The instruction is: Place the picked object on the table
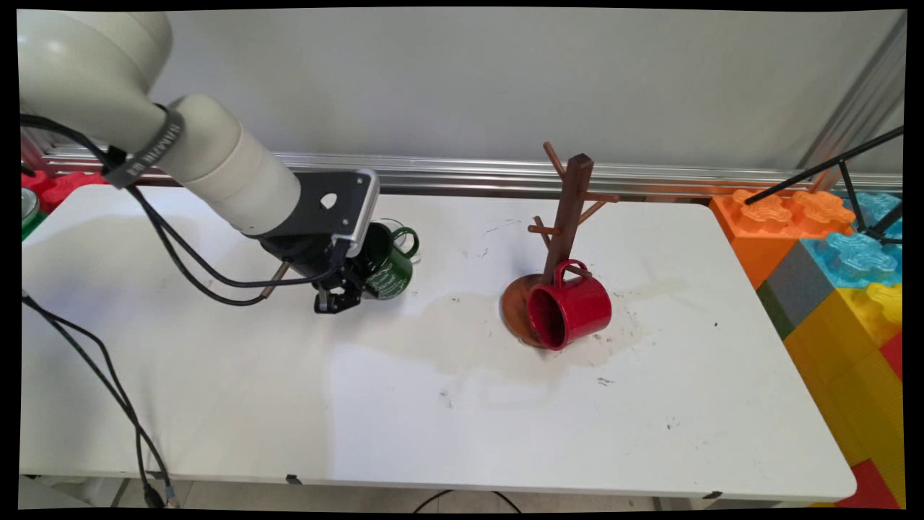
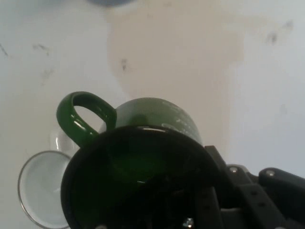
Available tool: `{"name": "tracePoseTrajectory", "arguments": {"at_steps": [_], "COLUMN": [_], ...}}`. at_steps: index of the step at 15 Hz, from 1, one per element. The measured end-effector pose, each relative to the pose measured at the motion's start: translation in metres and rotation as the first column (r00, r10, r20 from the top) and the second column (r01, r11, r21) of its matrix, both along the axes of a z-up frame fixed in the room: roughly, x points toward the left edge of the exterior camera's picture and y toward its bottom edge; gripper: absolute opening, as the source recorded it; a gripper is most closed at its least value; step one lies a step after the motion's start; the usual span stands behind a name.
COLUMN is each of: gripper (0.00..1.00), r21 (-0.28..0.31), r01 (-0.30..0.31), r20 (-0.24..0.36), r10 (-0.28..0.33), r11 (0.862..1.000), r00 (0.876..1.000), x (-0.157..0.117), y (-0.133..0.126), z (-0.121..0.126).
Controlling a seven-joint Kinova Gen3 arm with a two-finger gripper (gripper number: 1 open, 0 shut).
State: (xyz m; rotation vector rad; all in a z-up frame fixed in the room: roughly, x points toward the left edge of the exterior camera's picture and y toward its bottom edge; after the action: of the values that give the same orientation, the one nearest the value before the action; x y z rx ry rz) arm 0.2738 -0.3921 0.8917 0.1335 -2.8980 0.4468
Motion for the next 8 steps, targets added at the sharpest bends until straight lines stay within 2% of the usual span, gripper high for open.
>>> {"name": "tracePoseTrajectory", "arguments": {"at_steps": [3, 8], "gripper": [0.00, 0.00], "r21": [0.009, 0.038], "r01": [0.041, 0.104], "r20": [0.059, 0.133], "r10": [-0.041, -0.108], "r11": [0.999, 0.994], "r00": [0.997, 0.985], "x": [0.003, 0.007], "y": [-0.010, -0.021], "z": [-0.016, -0.042]}}
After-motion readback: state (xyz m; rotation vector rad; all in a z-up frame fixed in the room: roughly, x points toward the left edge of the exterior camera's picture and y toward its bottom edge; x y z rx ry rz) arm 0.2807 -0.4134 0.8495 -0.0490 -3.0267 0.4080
